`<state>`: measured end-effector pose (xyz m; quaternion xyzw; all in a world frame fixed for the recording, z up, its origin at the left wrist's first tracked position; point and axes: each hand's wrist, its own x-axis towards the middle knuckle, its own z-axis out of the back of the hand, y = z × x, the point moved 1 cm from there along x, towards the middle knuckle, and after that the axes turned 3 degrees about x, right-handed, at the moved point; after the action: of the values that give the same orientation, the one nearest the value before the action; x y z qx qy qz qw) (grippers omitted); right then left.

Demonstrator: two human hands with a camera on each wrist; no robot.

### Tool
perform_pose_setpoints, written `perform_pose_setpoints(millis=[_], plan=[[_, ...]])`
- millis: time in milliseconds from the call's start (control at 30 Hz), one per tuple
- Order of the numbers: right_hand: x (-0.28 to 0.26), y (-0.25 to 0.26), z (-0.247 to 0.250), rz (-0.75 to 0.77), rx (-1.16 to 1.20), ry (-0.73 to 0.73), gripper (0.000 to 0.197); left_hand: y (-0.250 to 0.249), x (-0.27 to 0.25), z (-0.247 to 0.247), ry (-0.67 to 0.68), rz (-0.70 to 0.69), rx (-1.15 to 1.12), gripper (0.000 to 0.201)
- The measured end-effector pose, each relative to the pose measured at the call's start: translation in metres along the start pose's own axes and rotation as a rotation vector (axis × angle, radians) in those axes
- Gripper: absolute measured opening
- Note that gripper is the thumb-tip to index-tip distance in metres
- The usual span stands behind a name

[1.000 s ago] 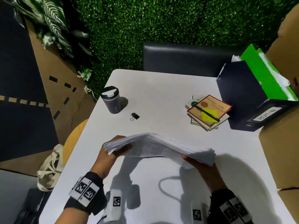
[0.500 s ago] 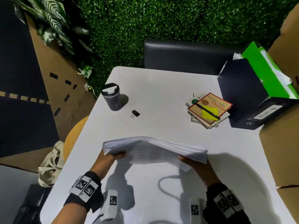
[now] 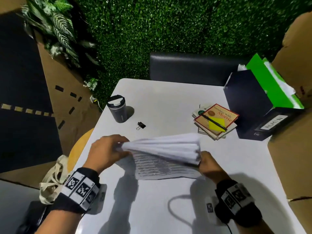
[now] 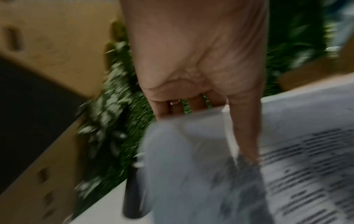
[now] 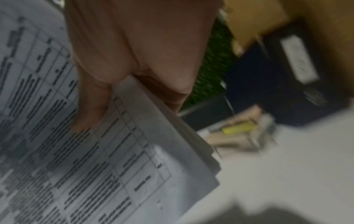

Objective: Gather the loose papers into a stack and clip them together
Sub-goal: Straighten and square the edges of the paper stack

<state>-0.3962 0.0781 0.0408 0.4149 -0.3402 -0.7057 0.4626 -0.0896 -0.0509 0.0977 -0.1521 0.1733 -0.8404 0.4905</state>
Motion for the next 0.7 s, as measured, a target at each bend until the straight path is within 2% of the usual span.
perform_pose_setpoints(millis=[67, 133, 167, 267, 367, 467, 600, 700], plan=[[0.001, 0.031, 0.007, 0.164, -0.156, 0.004, 0.010, -0.020, 0.003, -0.003, 0.085, -0.122, 0.001, 0.024], [-0.003, 0.053, 0.010, 0.260, -0.233, 0.037, 0.026, -0.036, 0.002, -0.018, 0.176, -0.193, -0.170, 0.025], [-0.002, 0.057, 0.014, 0.282, -0.253, 0.027, 0.028, -0.042, 0.000, -0.025, 0.190, -0.180, -0.306, 0.027], [-0.014, 0.076, 0.033, 0.302, -0.209, -0.063, 0.018, -0.048, -0.008, -0.029, 0.184, 0.014, -0.756, 0.043], [-0.029, 0.077, 0.053, 0.296, 0.113, -0.088, 0.020, -0.044, -0.016, -0.024, 0.152, 0.153, -0.971, 0.055], [-0.043, 0.075, 0.053, 0.352, 0.421, -0.078, 0.022, -0.038, -0.020, -0.024, 0.137, 0.164, -1.058, 0.062], [-0.046, 0.055, 0.018, 0.323, 0.529, -0.036, 0.019, -0.037, -0.025, -0.046, 0.175, 0.150, -1.117, 0.051], [-0.038, 0.029, -0.010, 0.199, 0.548, -0.061, 0.050, -0.034, -0.036, -0.071, 0.186, 0.303, -1.047, 0.047]])
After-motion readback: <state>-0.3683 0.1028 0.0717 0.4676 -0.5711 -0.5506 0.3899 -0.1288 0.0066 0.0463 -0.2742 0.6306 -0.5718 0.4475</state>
